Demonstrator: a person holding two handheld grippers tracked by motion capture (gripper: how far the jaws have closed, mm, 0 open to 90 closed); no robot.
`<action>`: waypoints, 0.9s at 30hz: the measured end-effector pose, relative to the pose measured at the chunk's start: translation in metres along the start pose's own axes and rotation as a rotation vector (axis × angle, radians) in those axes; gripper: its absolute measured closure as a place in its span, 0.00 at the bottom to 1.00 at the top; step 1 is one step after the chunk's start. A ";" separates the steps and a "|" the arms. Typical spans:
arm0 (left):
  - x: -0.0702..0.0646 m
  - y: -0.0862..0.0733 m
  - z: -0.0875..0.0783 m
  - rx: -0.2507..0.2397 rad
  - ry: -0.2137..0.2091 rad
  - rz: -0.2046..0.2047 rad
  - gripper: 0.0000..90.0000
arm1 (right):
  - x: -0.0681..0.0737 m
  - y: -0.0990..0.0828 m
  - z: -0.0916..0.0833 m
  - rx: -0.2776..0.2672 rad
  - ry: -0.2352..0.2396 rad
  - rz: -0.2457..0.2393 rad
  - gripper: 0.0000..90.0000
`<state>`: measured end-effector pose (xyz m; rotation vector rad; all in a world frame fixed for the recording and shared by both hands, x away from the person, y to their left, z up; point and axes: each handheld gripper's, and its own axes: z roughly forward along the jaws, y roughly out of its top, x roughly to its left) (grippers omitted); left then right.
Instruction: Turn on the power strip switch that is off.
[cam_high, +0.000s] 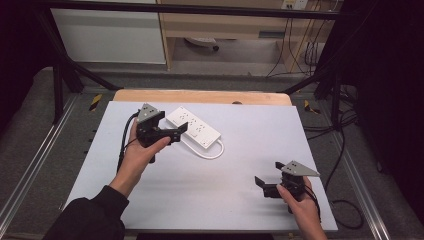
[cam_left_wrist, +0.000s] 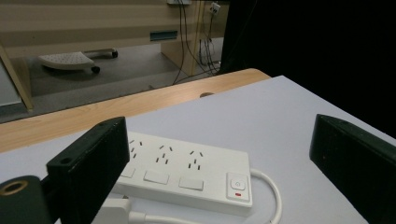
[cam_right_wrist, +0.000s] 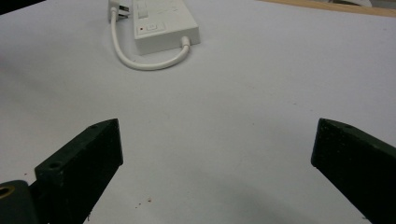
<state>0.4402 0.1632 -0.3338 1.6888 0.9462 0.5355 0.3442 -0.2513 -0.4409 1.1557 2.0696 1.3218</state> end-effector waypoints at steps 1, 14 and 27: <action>0.000 0.000 0.001 0.002 0.001 -0.001 0.05 | 0.000 0.000 0.000 0.000 0.000 -0.001 0.03; 0.003 0.000 0.016 0.010 0.019 0.000 0.05 | -0.001 0.000 0.000 0.000 0.000 0.000 0.03; 0.004 -0.001 0.026 0.016 0.023 0.003 0.06 | -0.001 0.000 0.000 0.002 -0.002 -0.002 0.03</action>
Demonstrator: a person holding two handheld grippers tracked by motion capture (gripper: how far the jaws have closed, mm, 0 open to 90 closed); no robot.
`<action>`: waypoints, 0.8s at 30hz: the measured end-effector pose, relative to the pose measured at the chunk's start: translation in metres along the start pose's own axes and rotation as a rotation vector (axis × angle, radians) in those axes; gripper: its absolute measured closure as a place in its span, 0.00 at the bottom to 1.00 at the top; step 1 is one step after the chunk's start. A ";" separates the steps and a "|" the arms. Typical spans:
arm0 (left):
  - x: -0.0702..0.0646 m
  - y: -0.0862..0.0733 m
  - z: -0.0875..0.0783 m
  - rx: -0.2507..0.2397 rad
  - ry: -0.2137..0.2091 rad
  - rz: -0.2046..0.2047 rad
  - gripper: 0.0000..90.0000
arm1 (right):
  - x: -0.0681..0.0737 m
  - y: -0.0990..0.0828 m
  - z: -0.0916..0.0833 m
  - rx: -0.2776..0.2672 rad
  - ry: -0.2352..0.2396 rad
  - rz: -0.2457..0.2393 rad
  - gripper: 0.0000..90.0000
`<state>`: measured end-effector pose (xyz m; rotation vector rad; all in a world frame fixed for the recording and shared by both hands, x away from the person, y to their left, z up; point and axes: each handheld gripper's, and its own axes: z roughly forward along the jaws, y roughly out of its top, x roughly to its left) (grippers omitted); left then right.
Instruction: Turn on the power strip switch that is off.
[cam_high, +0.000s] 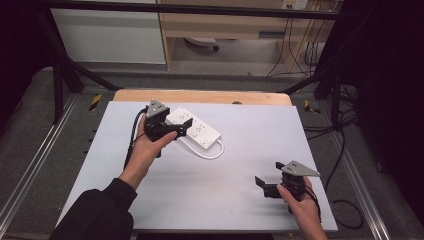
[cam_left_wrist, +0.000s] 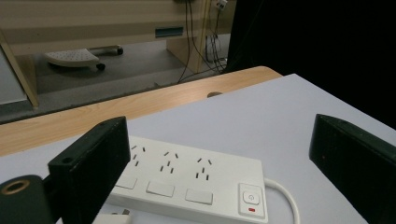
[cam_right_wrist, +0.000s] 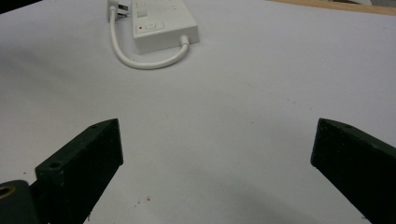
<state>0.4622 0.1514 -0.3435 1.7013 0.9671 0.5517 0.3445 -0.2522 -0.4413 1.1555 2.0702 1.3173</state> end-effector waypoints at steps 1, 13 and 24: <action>0.000 0.000 0.001 0.001 0.000 -0.001 0.06 | 0.000 0.000 0.000 0.000 0.001 0.000 0.03; -0.001 -0.004 0.015 0.020 -0.002 0.006 0.07 | 0.000 0.000 0.000 0.001 0.002 0.000 0.03; 0.000 -0.008 0.028 0.047 0.000 0.006 0.08 | 0.000 0.000 0.000 0.002 0.003 0.000 0.03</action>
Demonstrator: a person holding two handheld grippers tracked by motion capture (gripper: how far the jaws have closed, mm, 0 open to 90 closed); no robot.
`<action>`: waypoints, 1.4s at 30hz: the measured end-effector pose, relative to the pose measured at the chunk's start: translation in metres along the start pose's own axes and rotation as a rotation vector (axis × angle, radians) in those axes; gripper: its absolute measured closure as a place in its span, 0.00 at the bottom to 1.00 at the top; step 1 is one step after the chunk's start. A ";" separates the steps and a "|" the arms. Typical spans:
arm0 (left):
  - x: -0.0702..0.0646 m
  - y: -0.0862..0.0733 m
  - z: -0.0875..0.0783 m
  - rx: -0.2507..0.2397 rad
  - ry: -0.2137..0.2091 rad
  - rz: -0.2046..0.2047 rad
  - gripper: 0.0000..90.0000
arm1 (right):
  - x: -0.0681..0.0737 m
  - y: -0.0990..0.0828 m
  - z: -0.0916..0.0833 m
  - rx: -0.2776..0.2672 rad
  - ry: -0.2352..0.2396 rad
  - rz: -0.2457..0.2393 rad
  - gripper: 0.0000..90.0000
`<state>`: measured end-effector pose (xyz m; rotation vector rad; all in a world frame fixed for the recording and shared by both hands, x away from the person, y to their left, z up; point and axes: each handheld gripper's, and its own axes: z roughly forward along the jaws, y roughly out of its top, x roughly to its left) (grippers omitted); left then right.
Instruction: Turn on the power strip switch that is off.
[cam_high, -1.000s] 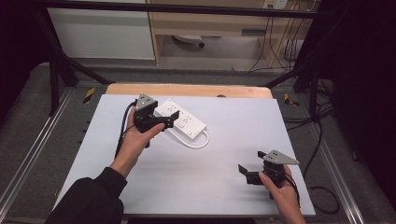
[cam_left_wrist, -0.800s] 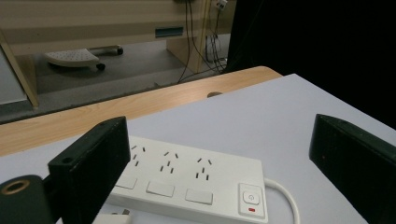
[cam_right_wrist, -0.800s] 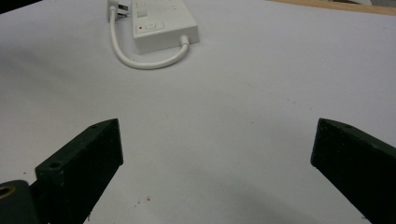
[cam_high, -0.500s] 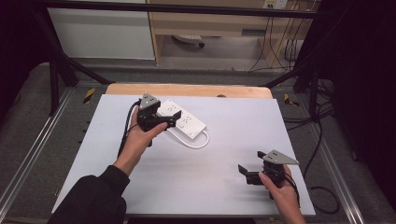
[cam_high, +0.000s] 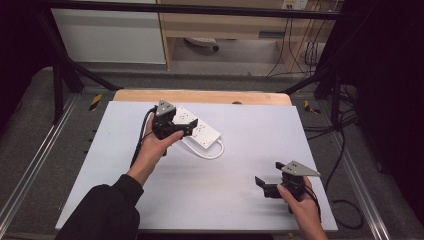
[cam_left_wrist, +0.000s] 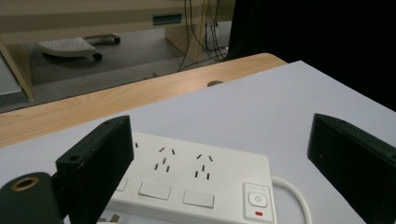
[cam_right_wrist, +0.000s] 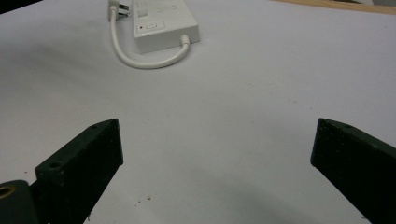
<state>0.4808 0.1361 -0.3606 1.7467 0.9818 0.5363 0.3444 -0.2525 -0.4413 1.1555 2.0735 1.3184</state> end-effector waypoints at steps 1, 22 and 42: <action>0.000 -0.001 0.001 0.004 0.001 -0.001 0.08 | 0.000 0.000 0.000 0.000 0.000 0.000 0.03; 0.006 -0.014 0.026 0.084 0.019 0.002 0.11 | 0.000 0.000 0.000 0.002 0.005 0.002 0.03; 0.002 -0.027 0.045 0.156 0.005 0.006 0.22 | -0.001 0.000 0.000 0.003 0.008 0.004 0.03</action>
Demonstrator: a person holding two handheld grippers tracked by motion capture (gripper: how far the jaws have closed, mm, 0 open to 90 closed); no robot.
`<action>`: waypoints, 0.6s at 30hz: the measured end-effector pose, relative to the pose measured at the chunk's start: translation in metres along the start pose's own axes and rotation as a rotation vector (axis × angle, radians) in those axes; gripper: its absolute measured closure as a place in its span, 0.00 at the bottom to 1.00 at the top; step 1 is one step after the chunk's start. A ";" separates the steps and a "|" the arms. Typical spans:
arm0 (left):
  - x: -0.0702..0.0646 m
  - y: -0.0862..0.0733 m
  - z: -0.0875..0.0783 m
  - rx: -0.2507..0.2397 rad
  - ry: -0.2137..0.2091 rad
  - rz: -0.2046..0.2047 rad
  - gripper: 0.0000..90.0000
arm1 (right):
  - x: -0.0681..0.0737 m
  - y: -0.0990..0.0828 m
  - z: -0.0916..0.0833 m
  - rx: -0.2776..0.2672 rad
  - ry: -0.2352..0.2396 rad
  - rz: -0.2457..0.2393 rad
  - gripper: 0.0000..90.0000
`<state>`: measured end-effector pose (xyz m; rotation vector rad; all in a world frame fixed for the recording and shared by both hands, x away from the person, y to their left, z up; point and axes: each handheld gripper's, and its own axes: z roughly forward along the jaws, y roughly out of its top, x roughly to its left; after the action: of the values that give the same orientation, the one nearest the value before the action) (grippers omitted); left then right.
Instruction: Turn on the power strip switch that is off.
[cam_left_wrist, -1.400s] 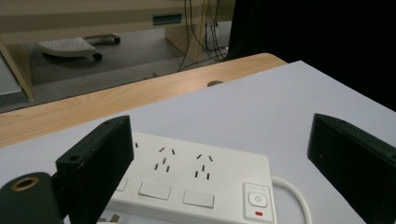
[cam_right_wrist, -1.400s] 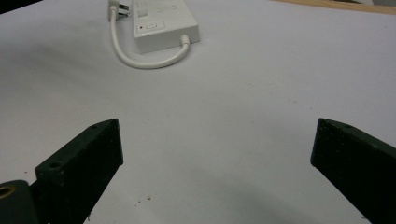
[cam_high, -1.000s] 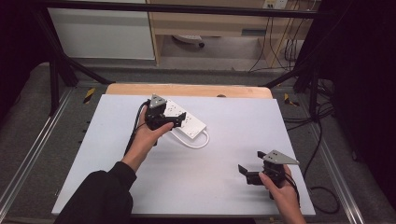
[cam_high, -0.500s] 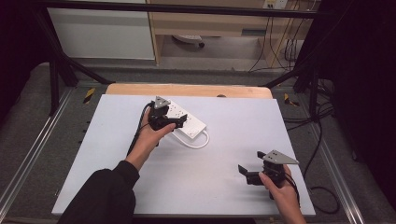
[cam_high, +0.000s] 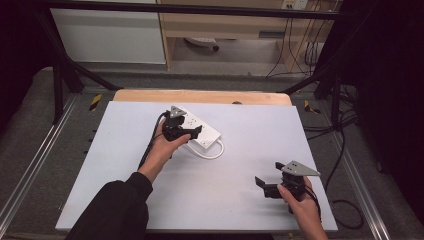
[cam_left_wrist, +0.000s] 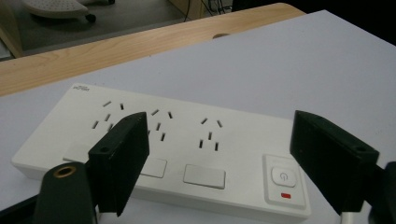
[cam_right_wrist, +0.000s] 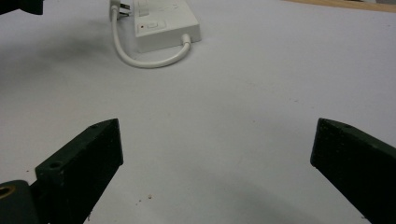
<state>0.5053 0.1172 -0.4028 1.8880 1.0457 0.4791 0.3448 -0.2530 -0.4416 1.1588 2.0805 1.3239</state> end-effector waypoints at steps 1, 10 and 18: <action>-0.001 0.000 0.001 0.005 -0.001 0.003 0.24 | 0.000 0.000 0.000 0.000 0.001 0.001 0.03; -0.006 -0.005 0.009 0.045 -0.012 0.034 0.46 | 0.000 0.000 0.000 0.002 0.001 0.000 0.03; -0.004 -0.008 0.012 0.074 -0.032 0.024 0.68 | 0.000 0.000 0.000 0.002 0.002 0.001 0.03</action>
<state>0.5075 0.1099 -0.4157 1.9692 1.0328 0.4278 0.3448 -0.2530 -0.4418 1.1599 2.0837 1.3240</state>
